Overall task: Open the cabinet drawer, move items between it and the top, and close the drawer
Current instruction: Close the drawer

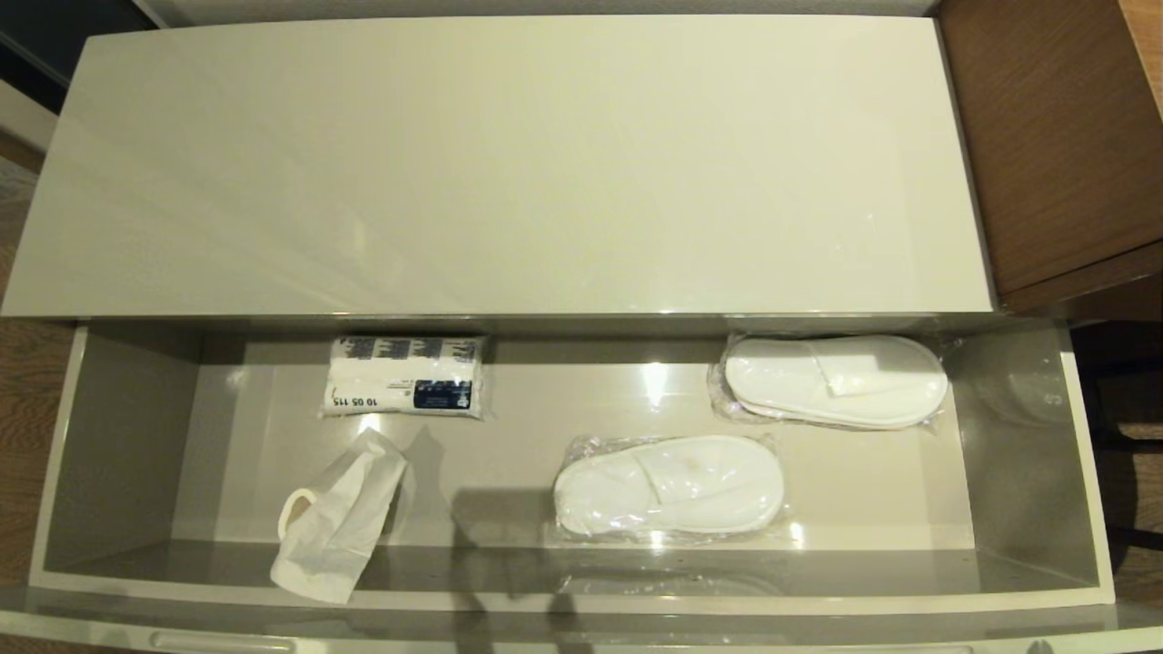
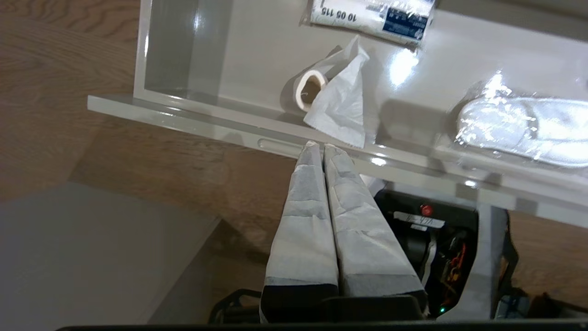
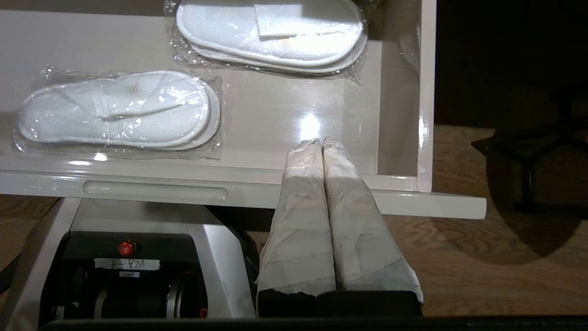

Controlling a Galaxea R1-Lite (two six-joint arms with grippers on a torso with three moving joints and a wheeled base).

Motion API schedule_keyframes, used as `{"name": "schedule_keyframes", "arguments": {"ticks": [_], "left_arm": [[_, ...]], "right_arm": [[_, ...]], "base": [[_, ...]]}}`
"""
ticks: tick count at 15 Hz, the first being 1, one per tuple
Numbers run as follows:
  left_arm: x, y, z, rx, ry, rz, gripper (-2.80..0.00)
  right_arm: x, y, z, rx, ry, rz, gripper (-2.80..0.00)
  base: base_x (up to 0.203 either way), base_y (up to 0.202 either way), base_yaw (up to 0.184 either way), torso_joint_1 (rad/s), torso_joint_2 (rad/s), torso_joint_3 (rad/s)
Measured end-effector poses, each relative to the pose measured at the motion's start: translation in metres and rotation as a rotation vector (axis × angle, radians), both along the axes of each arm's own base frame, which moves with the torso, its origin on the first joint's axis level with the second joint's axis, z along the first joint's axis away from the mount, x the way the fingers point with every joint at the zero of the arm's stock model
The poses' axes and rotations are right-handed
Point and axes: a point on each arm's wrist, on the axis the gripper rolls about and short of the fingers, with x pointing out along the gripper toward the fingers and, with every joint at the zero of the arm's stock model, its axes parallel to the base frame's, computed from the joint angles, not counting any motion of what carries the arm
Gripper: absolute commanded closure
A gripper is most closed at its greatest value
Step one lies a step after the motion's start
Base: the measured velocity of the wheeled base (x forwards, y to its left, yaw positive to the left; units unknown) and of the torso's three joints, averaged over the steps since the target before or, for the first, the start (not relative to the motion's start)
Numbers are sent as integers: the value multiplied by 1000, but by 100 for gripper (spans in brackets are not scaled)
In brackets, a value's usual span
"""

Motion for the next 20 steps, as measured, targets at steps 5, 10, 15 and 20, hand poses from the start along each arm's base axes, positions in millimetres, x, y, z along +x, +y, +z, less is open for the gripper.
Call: {"name": "schedule_keyframes", "arguments": {"ticks": [5,10,15,20], "left_arm": [[-9,23,-20,16,14,-101,0],[-12,20,-45,-13,27,-137,0],[-10,21,-84,90,-100,-203,0],[22,23,-120,161,-126,-103,0]], "right_arm": [[0,0,0,0,-1,1,0],[0,0,0,1,0,0,0],[0,0,0,6,2,-1,0],[0,0,0,34,3,-6,0]], "base": [[0,0,0,0,0,0],[0,0,0,0,0,0],[0,0,0,0,0,0],[0,0,0,0,0,0]]}}
